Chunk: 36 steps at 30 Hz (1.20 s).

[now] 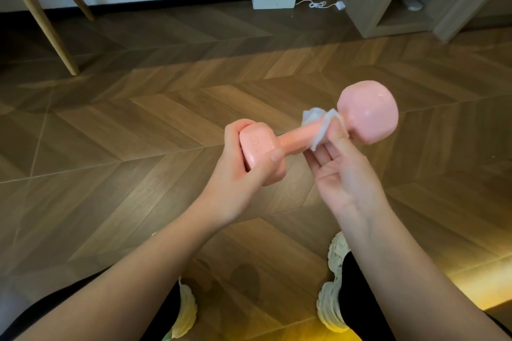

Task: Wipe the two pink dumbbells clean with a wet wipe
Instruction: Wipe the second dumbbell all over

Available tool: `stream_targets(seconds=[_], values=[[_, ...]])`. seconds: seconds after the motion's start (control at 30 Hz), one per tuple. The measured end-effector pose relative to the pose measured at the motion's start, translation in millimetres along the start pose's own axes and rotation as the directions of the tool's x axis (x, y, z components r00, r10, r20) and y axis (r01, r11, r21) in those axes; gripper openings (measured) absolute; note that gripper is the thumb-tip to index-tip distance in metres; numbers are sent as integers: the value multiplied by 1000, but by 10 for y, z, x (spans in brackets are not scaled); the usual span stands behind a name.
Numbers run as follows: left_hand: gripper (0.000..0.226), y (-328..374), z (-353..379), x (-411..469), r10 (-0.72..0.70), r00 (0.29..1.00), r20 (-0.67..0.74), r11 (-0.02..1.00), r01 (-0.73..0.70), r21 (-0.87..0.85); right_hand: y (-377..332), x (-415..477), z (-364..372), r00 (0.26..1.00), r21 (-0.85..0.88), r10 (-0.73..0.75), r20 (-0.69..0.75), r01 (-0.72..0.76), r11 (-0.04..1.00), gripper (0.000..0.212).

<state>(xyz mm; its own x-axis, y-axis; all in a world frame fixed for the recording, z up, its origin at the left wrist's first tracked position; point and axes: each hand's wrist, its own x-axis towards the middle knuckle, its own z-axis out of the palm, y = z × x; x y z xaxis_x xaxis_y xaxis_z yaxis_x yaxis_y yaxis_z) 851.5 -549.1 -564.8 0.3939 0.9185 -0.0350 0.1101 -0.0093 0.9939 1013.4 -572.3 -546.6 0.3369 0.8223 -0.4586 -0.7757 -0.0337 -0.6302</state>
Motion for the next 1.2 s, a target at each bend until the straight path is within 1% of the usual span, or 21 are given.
stream_targets(seconds=[0.1,0.17,0.27,0.33,0.37,0.43,0.5,0.53,0.57,0.6,0.67,0.73,0.8,0.87,0.9,0.93,0.97,1.03,1.13,1.17,1.2], values=[[54,-38,-2,-17,85,996,-1,995,-85,59,-57,41,6,996,105,37,-77,-29,994,43],[57,-64,10,-18,150,989,-10,980,-148,135,-64,50,16,994,144,72,-86,-59,988,38],[64,-97,41,-7,259,966,-17,933,-246,262,-75,62,21,992,184,91,-86,-74,980,39],[69,-117,48,20,389,921,-11,865,-361,348,-93,67,24,994,198,82,-77,-66,978,42],[71,-129,41,39,469,883,4,809,-432,399,-99,70,27,994,205,78,-72,-62,977,44],[72,-142,19,85,607,792,62,665,-549,506,-114,73,25,996,220,78,-53,-65,973,46],[71,-148,-16,129,683,720,121,538,-608,584,-131,74,21,996,238,89,-32,-79,968,45],[71,-147,-27,146,696,705,137,510,-619,597,-140,74,20,995,243,92,-29,-83,966,44],[71,-144,-27,155,692,708,142,518,-623,586,-148,72,20,995,246,93,-30,-82,966,43],[71,-139,-18,154,669,731,133,565,-617,549,-151,72,15,995,249,90,-35,-79,965,43],[70,-106,13,125,558,827,67,735,-531,422,-156,68,2,996,249,83,-44,-69,966,45],[64,-63,45,81,384,923,-15,883,-363,297,-167,69,-7,997,229,68,-35,-58,972,48],[57,-44,67,62,222,974,-50,964,-212,159,-182,72,-6,999,210,41,-4,-40,977,48],[53,-16,81,83,13,999,-32,998,-15,-64,-195,71,3,998,187,10,56,-21,982,43],[55,8,85,94,-121,993,17,971,122,-206,-197,64,10,996,174,-3,88,-12,985,40],[59,31,77,105,-244,965,96,910,262,-322,-192,56,14,994,167,-12,111,-6,986,40],[62,51,52,114,-342,921,188,835,389,-388,-181,50,18,992,163,-18,128,-4,987,41],[67,90,-20,117,-468,806,362,696,589,-412,-149,41,22,987,140,-21,160,-2,990,40],[78,102,-152,134,-564,646,514,520,762,-387,-101,36,25,977,101,-21,211,-1,995,40],[81,100,-184,137,-571,613,546,487,788,-376,-88,40,27,974,92,-21,224,0,996,41],[82,95,-210,134,-565,600,566,478,797,-368,-73,41,30,972,85,-20,232,1,996,41]])
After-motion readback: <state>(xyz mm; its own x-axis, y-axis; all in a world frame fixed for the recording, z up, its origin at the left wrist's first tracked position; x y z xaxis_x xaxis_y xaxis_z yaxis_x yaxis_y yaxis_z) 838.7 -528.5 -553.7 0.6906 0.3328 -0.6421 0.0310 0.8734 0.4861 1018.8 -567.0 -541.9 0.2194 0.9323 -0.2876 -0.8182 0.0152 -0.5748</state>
